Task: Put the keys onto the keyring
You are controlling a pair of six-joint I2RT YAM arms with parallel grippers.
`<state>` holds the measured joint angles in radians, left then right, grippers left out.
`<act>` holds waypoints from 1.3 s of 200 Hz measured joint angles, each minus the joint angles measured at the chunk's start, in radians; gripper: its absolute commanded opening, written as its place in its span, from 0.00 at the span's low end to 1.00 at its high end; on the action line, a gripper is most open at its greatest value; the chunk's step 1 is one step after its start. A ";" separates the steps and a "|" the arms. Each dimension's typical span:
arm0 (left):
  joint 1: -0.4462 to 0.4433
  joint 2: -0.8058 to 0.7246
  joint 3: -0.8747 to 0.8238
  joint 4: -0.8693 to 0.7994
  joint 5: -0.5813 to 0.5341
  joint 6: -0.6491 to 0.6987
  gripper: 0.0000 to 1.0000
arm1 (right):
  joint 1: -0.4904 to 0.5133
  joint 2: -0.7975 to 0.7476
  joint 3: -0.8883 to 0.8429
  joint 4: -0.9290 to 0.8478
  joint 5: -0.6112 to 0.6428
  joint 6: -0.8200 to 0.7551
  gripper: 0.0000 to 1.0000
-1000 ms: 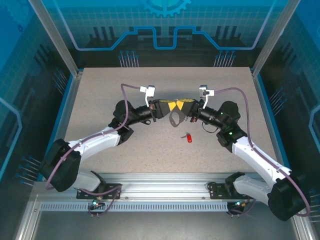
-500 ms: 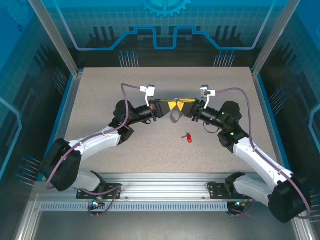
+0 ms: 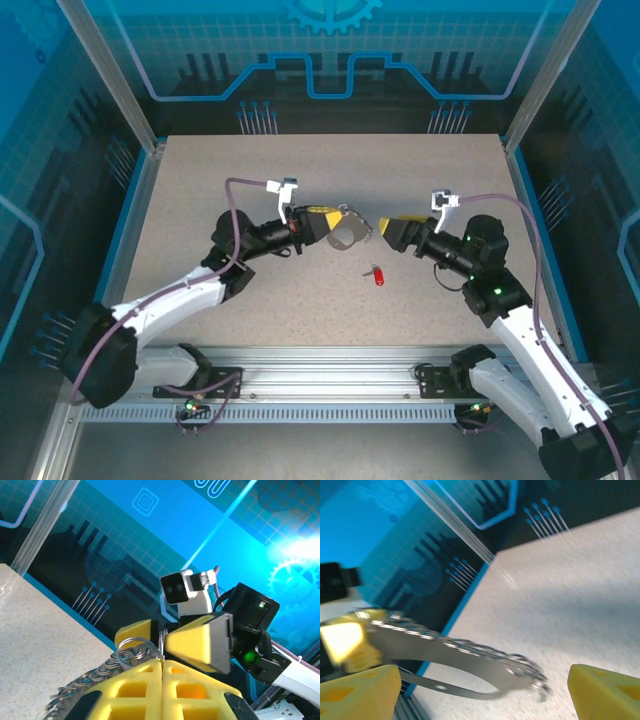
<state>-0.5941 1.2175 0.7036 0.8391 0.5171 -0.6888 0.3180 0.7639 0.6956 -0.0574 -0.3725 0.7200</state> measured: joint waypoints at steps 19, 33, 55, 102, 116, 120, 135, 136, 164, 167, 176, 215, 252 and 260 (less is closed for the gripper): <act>0.000 -0.069 -0.028 -0.062 -0.020 0.040 0.00 | 0.000 0.014 -0.016 -0.109 0.056 -0.003 0.89; 0.000 -0.119 -0.047 -0.113 -0.040 0.070 0.00 | 0.000 0.053 -0.016 -0.182 0.101 -0.003 0.87; 0.000 -0.187 -0.070 -0.185 -0.072 0.114 0.00 | 0.009 0.151 -0.014 -0.276 0.179 -0.014 0.80; 0.000 -0.259 -0.105 -0.280 -0.124 0.171 0.00 | 0.163 0.451 0.100 -0.452 0.404 -0.080 0.66; 0.000 -0.276 -0.112 -0.314 -0.140 0.184 0.00 | 0.211 0.538 0.159 -0.480 0.471 -0.108 0.60; 0.000 -0.280 -0.113 -0.323 -0.144 0.189 0.00 | 0.221 0.559 0.174 -0.484 0.488 -0.109 0.59; 0.000 -0.300 -0.114 -0.358 -0.161 0.200 0.00 | 0.260 0.634 0.224 -0.493 0.543 -0.136 0.54; 0.000 -0.301 -0.114 -0.359 -0.163 0.200 0.00 | 0.261 0.638 0.226 -0.493 0.546 -0.139 0.54; 0.000 -0.338 -0.121 -0.393 -0.191 0.211 0.00 | 0.304 0.740 0.275 -0.503 0.618 -0.182 0.45; 0.000 -0.340 -0.122 -0.394 -0.192 0.213 0.00 | 0.304 0.748 0.278 -0.504 0.624 -0.182 0.43; 0.000 -0.349 -0.129 -0.397 -0.200 0.217 0.00 | 0.306 0.769 0.282 -0.504 0.634 -0.195 0.41; 0.000 -0.375 -0.138 -0.424 -0.222 0.222 0.00 | 0.308 0.855 0.302 -0.507 0.658 -0.218 0.40; 0.000 -0.381 -0.138 -0.436 -0.226 0.226 0.00 | 0.311 0.909 0.323 -0.496 0.656 -0.230 0.37; 0.000 -0.381 -0.138 -0.439 -0.226 0.227 0.00 | 0.311 0.921 0.327 -0.495 0.653 -0.231 0.35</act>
<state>-0.5941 0.8364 0.5655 0.4000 0.2909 -0.4614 0.6292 1.6848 1.0229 -0.5526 0.2810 0.4892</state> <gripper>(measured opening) 0.065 0.379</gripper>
